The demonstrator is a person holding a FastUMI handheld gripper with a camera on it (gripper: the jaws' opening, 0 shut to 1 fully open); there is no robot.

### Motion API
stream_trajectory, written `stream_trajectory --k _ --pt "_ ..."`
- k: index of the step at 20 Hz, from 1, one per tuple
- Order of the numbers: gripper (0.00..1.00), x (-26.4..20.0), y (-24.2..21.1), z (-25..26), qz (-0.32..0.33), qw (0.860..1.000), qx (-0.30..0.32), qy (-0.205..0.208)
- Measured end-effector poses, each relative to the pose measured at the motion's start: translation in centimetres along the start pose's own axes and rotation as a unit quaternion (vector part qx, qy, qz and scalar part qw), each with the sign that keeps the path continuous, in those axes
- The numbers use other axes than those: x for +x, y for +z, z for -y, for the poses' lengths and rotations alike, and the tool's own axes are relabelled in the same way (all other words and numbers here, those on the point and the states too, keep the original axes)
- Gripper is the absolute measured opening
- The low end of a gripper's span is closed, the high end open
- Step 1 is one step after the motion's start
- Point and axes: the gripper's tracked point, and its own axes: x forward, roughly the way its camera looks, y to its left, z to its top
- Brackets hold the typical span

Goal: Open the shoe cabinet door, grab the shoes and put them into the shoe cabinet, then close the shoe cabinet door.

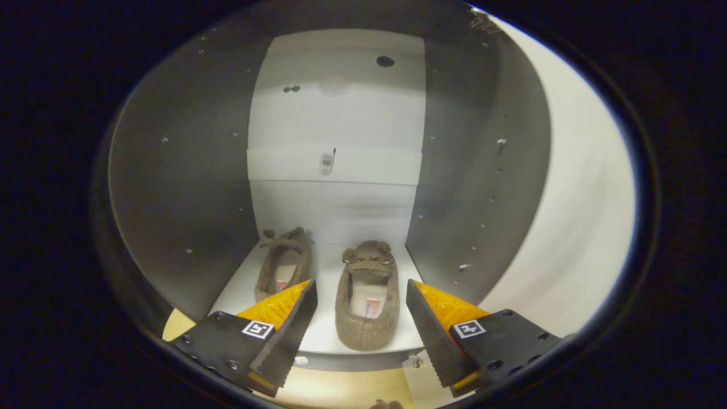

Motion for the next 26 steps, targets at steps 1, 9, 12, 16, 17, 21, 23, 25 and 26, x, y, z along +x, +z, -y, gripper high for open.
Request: stream_trajectory --k 1,9,12,16,17,21,23,25,26 --pt "0.98 -1.8 0.4 0.1 0.011 1.000 0.004 0.005" --pt "0.98 -17.3 -0.3 1.4 0.056 0.997 0.018 0.040" --pt "0.98 -21.8 -1.2 1.9 0.059 0.997 0.016 0.049" --pt "0.98 -27.2 -1.0 2.6 0.077 0.994 0.041 0.070" --pt "0.98 -28.6 -1.1 2.7 0.078 0.993 0.046 0.076" --pt "0.98 -33.5 -2.3 4.6 0.079 0.993 0.043 0.081" --pt "0.98 -35.6 -2.5 5.3 0.080 0.992 0.043 0.082" --pt "0.98 -37.0 -2.8 6.2 0.082 0.993 0.042 0.077" --pt "0.98 -37.7 -3.0 7.0 0.085 0.993 0.041 0.068"
